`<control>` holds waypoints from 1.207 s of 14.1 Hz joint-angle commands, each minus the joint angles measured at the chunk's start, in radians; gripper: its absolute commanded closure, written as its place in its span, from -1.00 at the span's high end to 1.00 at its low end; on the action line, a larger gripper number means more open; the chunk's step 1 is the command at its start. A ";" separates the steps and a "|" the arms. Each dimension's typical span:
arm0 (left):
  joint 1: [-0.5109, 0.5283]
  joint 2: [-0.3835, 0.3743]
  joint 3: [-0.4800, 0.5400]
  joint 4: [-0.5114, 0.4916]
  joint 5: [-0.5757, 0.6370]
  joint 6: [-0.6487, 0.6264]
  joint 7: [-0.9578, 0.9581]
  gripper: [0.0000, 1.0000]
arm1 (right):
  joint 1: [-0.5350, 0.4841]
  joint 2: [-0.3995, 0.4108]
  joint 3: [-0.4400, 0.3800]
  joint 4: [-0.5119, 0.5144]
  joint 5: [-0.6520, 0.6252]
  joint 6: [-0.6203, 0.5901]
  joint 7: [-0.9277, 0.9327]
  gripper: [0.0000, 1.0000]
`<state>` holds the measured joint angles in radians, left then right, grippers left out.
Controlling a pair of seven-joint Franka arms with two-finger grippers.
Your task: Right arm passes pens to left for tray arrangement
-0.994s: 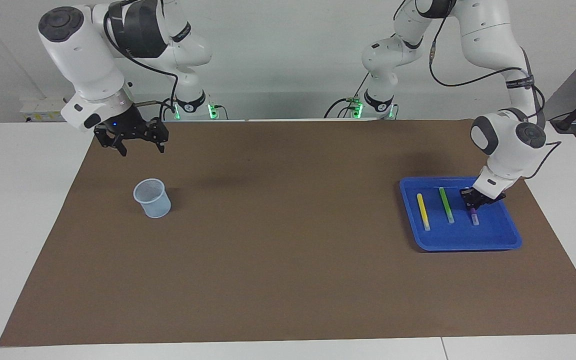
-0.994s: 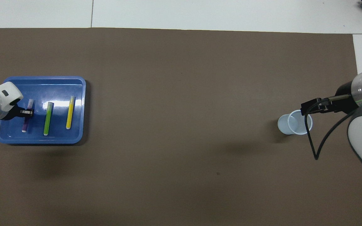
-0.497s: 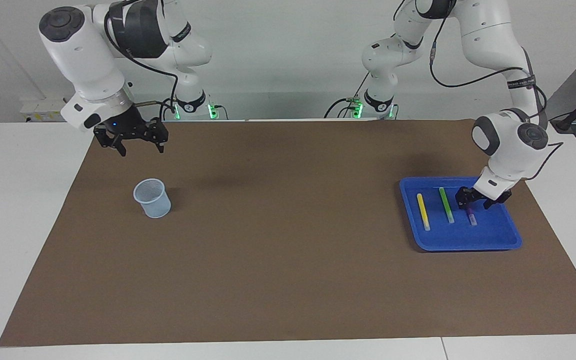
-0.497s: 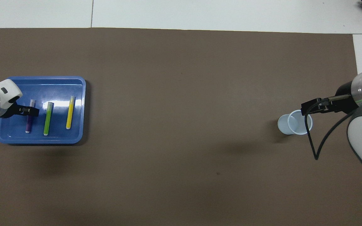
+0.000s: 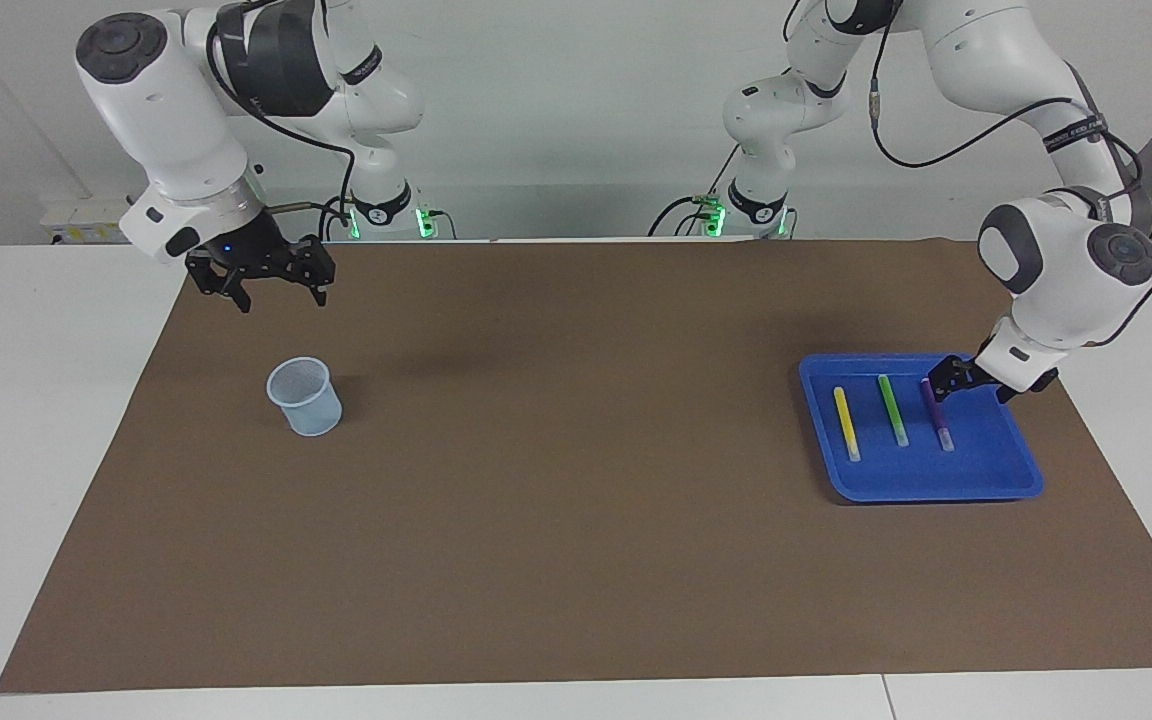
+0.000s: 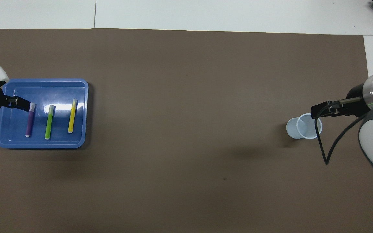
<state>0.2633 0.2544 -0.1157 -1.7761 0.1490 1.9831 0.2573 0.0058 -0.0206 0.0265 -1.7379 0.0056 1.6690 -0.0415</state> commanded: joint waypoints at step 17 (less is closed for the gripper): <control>-0.205 -0.161 0.005 0.282 -0.109 -0.469 -0.242 1.00 | -0.004 0.028 -0.002 0.087 -0.026 -0.049 0.006 1.00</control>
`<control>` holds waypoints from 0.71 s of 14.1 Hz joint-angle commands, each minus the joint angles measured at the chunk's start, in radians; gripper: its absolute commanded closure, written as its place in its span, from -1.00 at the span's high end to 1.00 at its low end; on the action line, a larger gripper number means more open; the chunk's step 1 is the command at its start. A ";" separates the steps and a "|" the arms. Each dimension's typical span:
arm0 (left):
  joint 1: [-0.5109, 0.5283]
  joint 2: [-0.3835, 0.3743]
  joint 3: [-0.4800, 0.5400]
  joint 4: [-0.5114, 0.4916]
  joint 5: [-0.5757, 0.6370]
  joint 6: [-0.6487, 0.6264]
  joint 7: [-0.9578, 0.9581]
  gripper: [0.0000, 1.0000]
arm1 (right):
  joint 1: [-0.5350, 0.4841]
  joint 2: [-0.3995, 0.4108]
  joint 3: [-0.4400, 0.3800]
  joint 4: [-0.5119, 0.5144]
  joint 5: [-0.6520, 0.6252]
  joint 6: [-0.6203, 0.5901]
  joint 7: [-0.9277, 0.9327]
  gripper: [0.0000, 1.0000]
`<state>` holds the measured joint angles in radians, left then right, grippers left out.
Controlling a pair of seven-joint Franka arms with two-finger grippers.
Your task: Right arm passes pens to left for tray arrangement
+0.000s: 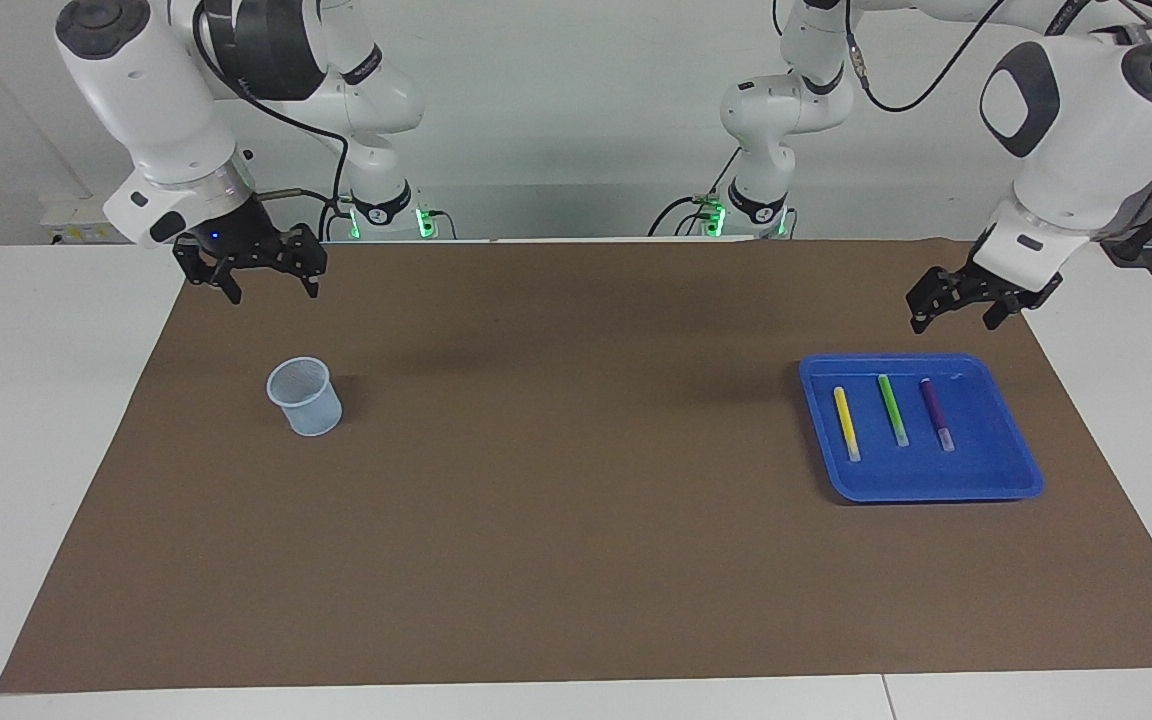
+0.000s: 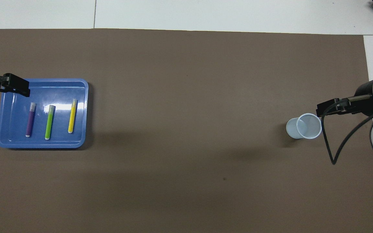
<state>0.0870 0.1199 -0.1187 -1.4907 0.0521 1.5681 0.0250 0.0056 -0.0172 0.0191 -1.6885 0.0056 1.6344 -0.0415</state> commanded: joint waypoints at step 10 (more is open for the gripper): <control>-0.185 -0.143 0.149 -0.037 -0.066 -0.145 -0.037 1.00 | 0.023 0.023 -0.022 0.035 -0.026 -0.024 0.006 1.00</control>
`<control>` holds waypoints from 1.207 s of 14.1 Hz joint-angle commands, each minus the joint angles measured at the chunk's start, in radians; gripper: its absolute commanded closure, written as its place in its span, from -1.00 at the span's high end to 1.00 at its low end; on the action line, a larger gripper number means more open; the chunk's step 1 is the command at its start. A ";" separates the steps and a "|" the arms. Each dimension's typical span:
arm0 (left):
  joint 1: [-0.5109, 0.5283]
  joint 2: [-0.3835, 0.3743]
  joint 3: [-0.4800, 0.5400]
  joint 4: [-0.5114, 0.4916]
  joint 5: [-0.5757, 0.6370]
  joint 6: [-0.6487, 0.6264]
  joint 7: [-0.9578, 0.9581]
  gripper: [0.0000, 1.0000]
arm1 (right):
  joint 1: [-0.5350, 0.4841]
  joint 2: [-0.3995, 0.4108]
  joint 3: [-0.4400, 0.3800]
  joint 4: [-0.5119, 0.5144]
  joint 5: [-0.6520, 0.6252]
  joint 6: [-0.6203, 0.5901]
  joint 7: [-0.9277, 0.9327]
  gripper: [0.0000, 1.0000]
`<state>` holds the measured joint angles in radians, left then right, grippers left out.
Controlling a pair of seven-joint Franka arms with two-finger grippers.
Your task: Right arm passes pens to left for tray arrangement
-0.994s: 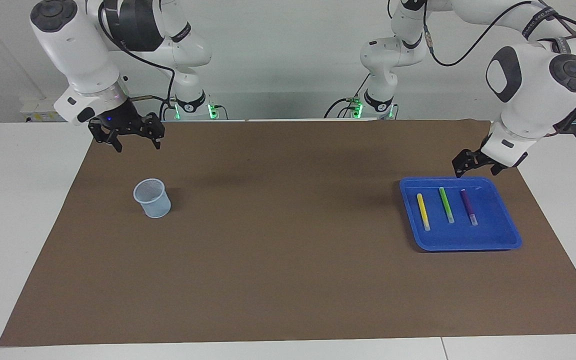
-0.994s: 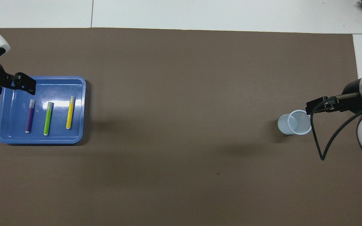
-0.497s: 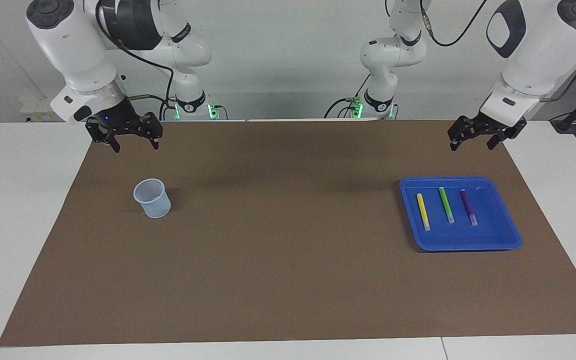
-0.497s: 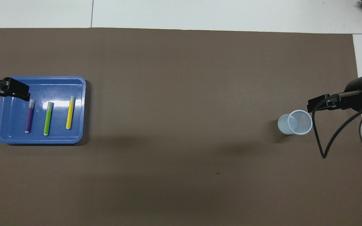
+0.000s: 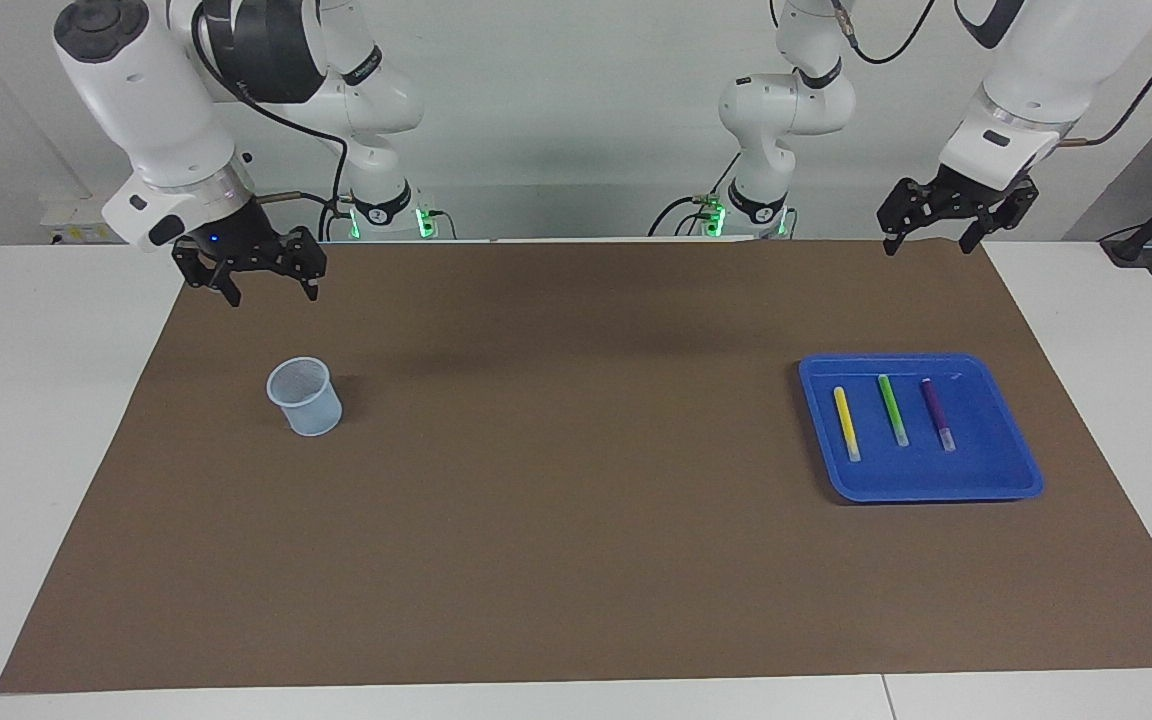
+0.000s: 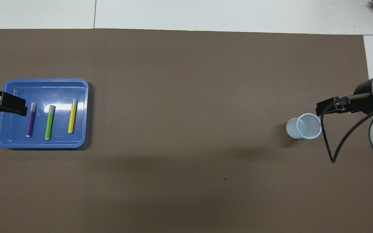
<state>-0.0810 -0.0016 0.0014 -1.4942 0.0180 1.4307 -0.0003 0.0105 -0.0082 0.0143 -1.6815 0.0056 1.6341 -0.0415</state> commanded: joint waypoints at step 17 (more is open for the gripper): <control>0.000 -0.032 0.022 -0.049 -0.041 -0.007 -0.013 1.00 | 0.019 0.007 -0.016 0.031 -0.022 -0.077 0.006 1.00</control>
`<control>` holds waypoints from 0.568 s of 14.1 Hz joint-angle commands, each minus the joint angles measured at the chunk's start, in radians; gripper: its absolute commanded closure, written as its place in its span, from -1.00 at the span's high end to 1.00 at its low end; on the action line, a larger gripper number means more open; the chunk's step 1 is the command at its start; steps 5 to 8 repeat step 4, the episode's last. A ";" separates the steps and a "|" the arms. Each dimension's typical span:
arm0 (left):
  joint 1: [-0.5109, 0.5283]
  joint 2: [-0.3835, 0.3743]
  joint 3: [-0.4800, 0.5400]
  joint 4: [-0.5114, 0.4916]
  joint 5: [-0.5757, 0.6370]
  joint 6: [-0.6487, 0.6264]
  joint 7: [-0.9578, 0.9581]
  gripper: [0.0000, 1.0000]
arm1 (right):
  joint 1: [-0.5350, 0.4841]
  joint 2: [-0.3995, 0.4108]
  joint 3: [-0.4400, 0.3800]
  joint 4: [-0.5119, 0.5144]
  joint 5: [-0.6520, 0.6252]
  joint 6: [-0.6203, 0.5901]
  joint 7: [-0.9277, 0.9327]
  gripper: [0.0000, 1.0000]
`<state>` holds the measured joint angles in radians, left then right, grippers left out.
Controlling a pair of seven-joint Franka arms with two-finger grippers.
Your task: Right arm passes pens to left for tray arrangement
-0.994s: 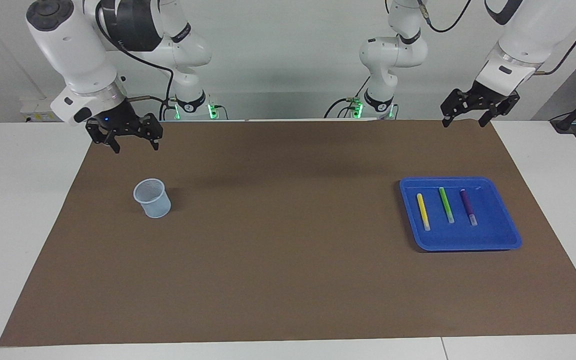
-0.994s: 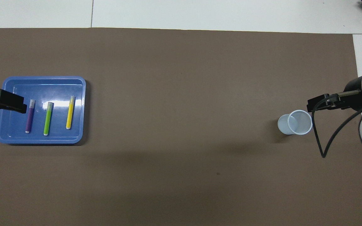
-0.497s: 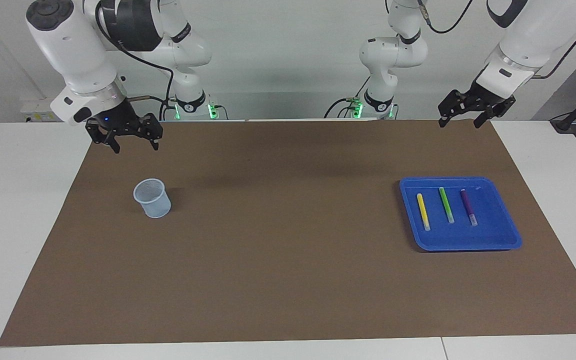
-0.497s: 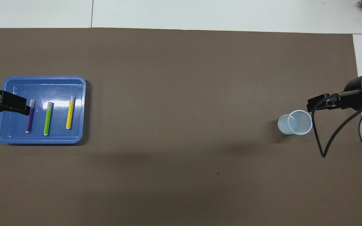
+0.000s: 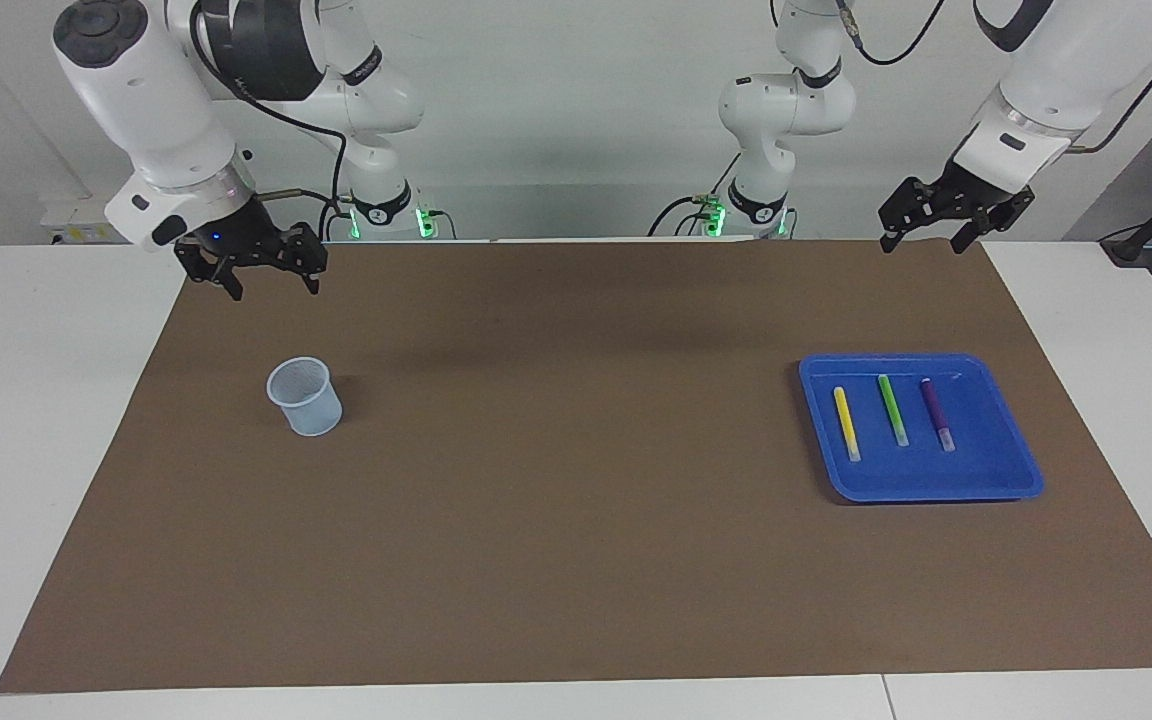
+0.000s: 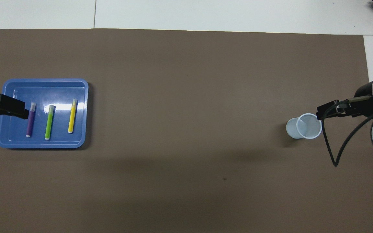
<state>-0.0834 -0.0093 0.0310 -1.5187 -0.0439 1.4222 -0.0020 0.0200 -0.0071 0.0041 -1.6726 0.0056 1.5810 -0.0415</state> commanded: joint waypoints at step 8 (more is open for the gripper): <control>0.004 -0.026 -0.008 -0.026 0.018 0.003 -0.012 1.00 | 0.009 0.002 -0.010 0.021 -0.021 -0.013 0.006 1.00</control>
